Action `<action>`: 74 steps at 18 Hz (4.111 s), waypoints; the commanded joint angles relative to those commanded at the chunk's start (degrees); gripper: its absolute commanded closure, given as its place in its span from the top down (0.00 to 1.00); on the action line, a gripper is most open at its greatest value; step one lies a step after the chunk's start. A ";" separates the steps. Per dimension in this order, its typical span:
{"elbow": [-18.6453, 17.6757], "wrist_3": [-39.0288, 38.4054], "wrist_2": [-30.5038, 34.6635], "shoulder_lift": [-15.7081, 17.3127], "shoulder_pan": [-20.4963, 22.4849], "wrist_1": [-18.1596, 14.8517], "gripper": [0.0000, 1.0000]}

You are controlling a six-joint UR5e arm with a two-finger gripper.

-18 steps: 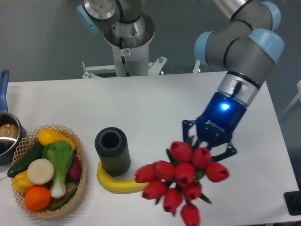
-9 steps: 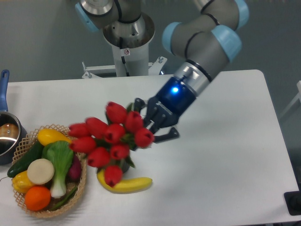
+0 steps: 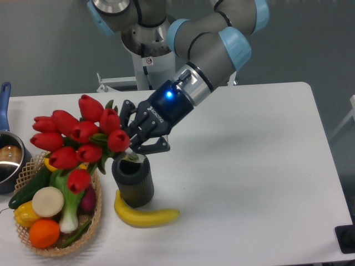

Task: Insert the flowers into the vase
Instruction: 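Lower the tulip stems into the black vase opening, then push the tulips further down into the vase and straighten them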

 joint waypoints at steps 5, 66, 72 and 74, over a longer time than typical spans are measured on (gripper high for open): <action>-3.52 6.07 -7.74 -1.49 2.02 0.00 0.21; -13.54 20.41 -9.16 -9.58 4.66 -0.18 0.29; -13.28 20.41 -9.16 -9.49 5.10 -0.17 0.45; -13.28 20.41 -9.16 -9.32 5.19 -0.09 0.52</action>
